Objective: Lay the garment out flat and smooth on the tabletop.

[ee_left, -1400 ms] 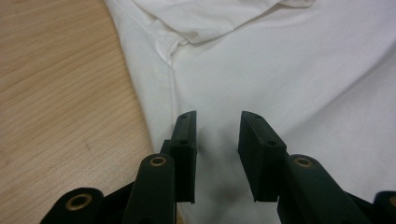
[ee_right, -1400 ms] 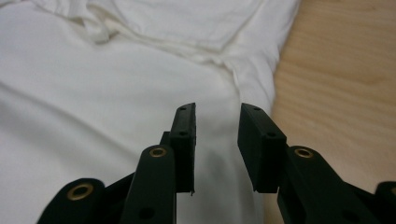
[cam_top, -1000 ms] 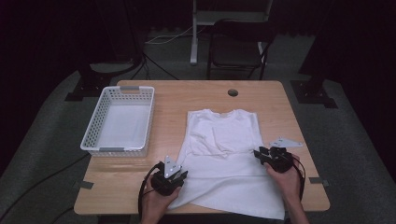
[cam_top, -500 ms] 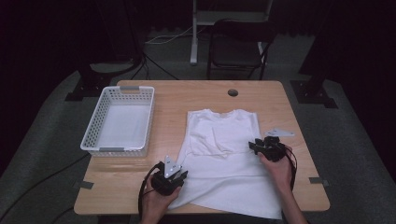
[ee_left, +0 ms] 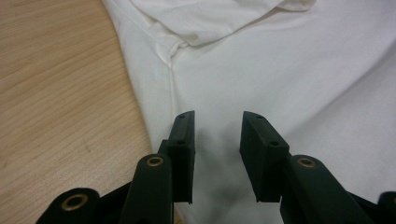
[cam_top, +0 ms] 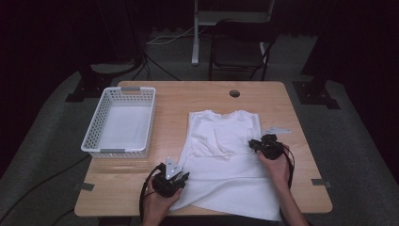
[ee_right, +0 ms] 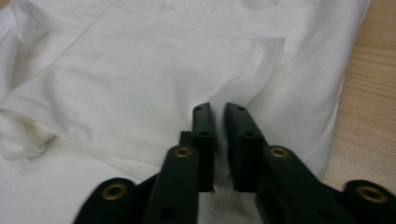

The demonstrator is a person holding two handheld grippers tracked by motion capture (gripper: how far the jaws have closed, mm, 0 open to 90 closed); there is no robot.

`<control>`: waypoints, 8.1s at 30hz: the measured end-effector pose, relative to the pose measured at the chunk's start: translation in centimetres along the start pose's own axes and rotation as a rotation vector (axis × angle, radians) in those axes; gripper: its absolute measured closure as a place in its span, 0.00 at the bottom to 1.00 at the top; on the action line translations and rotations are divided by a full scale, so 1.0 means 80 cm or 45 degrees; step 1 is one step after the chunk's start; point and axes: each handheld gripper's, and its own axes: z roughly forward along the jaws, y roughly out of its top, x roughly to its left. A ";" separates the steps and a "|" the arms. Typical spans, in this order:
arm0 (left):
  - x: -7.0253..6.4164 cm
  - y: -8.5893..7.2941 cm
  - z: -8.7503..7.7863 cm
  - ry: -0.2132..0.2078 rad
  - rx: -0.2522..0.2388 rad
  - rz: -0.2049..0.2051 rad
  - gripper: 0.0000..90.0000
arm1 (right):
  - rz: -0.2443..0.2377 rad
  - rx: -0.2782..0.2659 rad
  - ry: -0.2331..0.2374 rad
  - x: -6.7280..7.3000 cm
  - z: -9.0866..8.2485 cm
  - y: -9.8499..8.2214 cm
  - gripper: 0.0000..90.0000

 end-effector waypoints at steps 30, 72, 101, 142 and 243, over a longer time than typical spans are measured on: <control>0.000 0.000 0.001 0.008 0.000 -0.013 0.69 | 0.022 -0.030 -0.135 -0.040 -0.028 -0.009 0.96; 0.007 0.016 0.020 -0.023 0.007 0.023 0.54 | 0.123 0.003 -0.340 -0.102 -0.065 -0.042 0.95; 0.006 0.016 0.020 -0.020 0.010 0.013 0.52 | 0.041 -0.011 -0.238 -0.072 -0.026 -0.008 0.68; 0.005 0.016 0.020 -0.018 0.011 0.006 0.52 | 0.090 -0.024 -0.310 -0.095 -0.038 -0.025 0.83; 0.005 0.016 0.020 -0.019 0.012 0.007 0.51 | 0.031 -0.008 -0.353 -0.083 -0.044 -0.032 0.98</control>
